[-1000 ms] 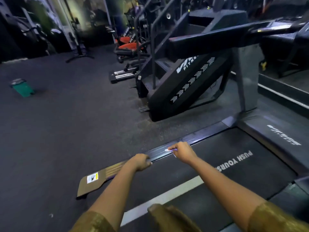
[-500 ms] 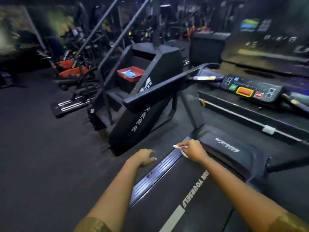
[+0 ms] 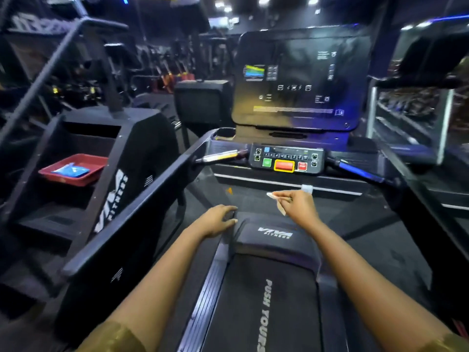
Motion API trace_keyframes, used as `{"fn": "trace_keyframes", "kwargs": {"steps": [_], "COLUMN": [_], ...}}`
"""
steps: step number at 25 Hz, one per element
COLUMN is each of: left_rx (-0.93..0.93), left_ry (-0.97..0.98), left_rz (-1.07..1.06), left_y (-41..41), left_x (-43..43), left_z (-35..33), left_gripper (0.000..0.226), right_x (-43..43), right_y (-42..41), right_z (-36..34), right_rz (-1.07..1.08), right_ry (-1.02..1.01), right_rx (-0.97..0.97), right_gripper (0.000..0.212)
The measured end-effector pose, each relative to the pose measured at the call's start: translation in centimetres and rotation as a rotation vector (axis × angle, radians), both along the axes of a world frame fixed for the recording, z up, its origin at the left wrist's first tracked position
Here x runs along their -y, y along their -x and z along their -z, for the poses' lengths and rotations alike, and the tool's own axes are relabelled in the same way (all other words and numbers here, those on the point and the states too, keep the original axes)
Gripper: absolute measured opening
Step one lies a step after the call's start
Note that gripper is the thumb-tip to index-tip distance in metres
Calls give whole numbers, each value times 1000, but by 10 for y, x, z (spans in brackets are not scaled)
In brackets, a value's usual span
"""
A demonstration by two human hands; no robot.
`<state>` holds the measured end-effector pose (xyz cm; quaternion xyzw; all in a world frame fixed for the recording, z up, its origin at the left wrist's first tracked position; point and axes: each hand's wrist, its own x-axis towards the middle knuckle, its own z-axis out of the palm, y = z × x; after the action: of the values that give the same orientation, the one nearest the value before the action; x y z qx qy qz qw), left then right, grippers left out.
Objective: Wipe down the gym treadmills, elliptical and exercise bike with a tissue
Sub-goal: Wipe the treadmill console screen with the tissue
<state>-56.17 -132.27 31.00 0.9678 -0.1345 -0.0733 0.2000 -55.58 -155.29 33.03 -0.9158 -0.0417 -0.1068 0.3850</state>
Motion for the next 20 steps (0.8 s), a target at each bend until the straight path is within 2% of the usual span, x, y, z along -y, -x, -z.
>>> {"fn": "trace_keyframes", "kwargs": {"steps": [6, 10, 14, 20], "left_rx": [247, 337, 384, 373], "left_ry": [99, 154, 225, 345], "left_rz": [43, -22, -84, -77], "left_y": [-158, -252, -339, -443], "left_x": [7, 3, -7, -17], "left_z": [-41, -68, -80, -79], "left_gripper": [50, 54, 61, 87], "right_x": [3, -4, -17, -27], "right_y": [-142, -233, -316, -407], "right_z": [-41, -67, -81, -88], "right_rz": [25, 5, -21, -2], "right_ry": [-4, -15, -12, 31], "right_rx": [188, 247, 303, 444], "right_gripper": [22, 24, 24, 27]}}
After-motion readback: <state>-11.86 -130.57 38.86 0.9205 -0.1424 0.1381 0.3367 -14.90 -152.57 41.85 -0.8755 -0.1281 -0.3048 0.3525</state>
